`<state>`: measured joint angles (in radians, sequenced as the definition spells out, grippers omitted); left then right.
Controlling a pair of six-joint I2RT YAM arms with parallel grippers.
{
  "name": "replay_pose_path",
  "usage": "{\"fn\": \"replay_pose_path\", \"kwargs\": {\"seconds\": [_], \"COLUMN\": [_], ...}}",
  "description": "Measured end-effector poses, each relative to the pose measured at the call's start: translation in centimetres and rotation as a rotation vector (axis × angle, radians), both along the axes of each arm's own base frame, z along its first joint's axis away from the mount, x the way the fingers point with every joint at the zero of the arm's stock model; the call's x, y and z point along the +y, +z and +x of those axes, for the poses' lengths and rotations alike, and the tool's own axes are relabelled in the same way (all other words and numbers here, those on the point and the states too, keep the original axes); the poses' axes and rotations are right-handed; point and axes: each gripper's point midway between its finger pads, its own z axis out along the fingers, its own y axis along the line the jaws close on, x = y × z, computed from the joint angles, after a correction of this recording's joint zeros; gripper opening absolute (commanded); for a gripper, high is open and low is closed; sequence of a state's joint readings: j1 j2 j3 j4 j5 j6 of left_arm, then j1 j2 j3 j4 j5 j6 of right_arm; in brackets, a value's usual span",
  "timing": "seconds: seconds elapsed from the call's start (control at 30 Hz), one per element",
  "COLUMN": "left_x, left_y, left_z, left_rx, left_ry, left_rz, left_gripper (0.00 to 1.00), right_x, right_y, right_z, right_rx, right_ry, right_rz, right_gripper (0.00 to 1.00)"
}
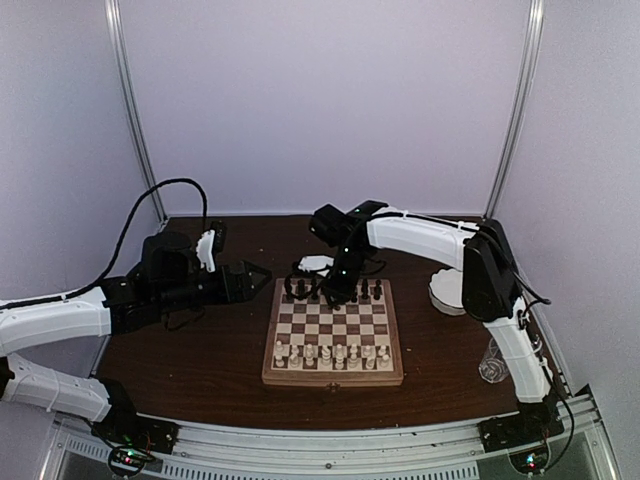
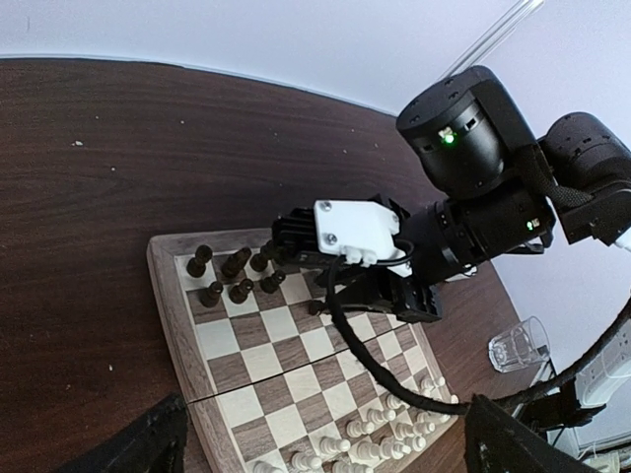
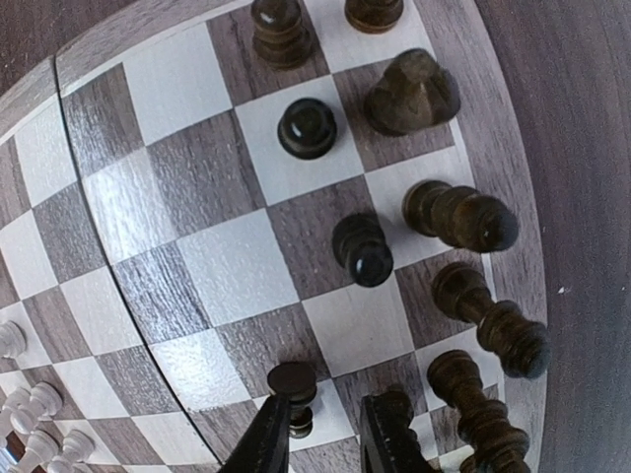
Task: Set up the chess pieces on the board
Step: Pick up the pawn from the chessboard.
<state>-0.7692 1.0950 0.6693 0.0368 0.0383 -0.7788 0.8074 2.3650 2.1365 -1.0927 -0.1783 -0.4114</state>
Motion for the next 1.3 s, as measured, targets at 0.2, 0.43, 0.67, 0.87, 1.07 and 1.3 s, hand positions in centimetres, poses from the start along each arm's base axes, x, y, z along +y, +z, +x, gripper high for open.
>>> {"fn": "replay_pose_path", "kwargs": {"seconds": [0.2, 0.43, 0.67, 0.87, 1.07, 1.3], "left_x": [0.0, 0.0, -0.1, -0.1, -0.3, -0.4], "left_y": [0.0, 0.0, -0.1, -0.1, -0.3, -0.3], "left_z": [0.0, 0.0, 0.0, 0.0, 0.2, 0.2], "left_rx": [0.0, 0.002, 0.002, 0.001, 0.001, 0.002], "left_ry": [0.0, -0.003, -0.004, -0.004, -0.008, -0.011], "left_rz": [0.0, 0.0, 0.003, 0.003, 0.002, 0.001], "left_gripper": [0.98, 0.98, 0.97, 0.98, 0.98, 0.97], "right_x": [-1.1, -0.8, -1.4, -2.6, -2.6, -2.4], "right_y": [-1.3, -1.4, -1.3, -1.3, -1.3, -1.4], "right_z": [-1.2, -1.5, -2.4, -3.5, -3.5, -3.3], "right_rx": [0.037, 0.047, 0.053, 0.068, 0.068, 0.07], "right_ry": [0.002, 0.008, 0.013, 0.012, 0.012, 0.0], "right_rz": [-0.03, -0.019, -0.02, -0.037, -0.034, -0.032], "right_gripper": [0.27, 0.28, 0.31, 0.29, 0.22, 0.22]}}
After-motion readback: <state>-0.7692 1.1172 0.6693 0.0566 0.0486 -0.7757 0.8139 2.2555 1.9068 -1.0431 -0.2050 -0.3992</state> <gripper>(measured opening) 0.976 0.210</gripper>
